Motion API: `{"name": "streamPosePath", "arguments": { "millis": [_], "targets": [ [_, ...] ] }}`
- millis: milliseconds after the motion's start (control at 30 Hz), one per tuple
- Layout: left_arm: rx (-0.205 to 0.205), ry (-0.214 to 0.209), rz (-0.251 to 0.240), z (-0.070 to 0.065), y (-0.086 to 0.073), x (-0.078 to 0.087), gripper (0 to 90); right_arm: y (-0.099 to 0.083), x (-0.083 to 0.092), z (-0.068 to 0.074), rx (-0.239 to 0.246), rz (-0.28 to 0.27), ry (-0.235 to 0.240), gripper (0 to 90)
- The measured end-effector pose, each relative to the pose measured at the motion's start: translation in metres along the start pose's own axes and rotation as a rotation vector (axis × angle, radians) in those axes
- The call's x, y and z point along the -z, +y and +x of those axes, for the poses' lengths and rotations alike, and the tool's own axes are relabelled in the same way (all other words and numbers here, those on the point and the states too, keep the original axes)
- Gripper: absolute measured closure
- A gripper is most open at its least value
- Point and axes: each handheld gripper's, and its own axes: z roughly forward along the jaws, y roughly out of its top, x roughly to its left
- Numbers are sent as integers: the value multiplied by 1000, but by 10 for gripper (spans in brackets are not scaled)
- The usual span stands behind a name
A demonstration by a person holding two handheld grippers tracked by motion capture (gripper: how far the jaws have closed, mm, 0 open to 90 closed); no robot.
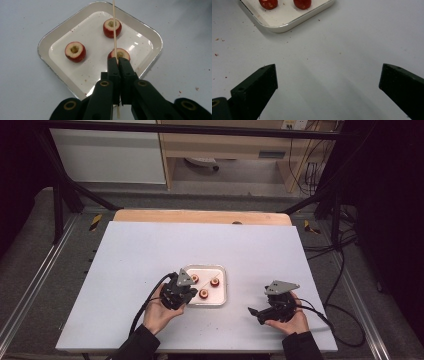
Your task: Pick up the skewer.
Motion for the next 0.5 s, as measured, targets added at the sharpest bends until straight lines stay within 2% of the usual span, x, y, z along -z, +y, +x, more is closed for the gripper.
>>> {"name": "streamPosePath", "arguments": {
  "millis": [500],
  "targets": [
    [-92, -51, 49, -20, 19, -8, 887, 28, -4, 28, 280, 50, -54, 84]
  ]
}}
